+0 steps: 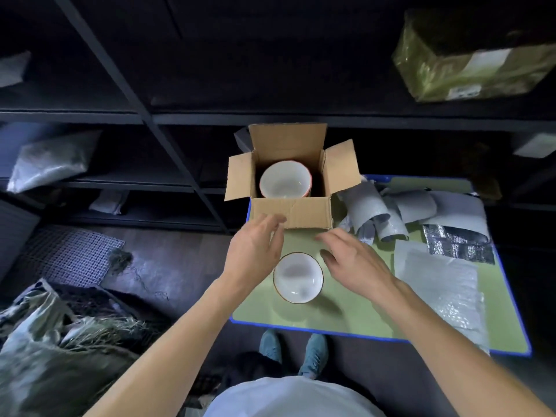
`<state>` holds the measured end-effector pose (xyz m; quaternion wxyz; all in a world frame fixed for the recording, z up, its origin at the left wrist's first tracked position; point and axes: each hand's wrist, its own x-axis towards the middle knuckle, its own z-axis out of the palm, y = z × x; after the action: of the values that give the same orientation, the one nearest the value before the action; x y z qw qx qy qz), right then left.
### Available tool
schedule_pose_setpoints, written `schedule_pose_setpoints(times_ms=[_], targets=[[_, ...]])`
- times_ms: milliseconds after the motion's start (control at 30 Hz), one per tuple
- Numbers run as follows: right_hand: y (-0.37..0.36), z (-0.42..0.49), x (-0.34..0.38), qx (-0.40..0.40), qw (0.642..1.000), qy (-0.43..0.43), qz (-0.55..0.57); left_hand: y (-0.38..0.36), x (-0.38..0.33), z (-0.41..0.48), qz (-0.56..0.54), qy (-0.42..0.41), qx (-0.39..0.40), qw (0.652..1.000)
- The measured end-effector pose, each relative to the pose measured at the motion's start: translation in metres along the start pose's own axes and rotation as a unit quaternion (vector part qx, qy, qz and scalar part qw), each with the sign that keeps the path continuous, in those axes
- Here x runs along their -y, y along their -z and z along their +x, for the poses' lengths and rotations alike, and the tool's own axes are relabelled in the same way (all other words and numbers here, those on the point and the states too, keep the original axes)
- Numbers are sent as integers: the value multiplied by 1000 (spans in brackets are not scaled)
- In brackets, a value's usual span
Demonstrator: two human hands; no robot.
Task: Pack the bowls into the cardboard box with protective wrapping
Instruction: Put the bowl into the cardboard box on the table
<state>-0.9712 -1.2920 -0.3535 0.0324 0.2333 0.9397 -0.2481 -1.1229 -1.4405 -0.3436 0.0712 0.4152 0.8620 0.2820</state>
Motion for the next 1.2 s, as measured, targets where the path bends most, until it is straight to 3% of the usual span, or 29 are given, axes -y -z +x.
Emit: schedule_pose_setpoints(times_ms=[267, 533, 900, 1200], targets=[[45, 69, 15, -48, 998, 17, -24, 15, 19, 67, 144, -31, -48, 988], [35, 133, 27, -34, 995, -68, -59, -11, 44, 92, 103, 40, 45, 993], [12, 184, 35, -10, 975, -215, -60, -12, 61, 97, 77, 11, 47, 996], [10, 186, 39, -57, 971, -228, -42, -6, 60, 117, 167, 11, 28, 985]])
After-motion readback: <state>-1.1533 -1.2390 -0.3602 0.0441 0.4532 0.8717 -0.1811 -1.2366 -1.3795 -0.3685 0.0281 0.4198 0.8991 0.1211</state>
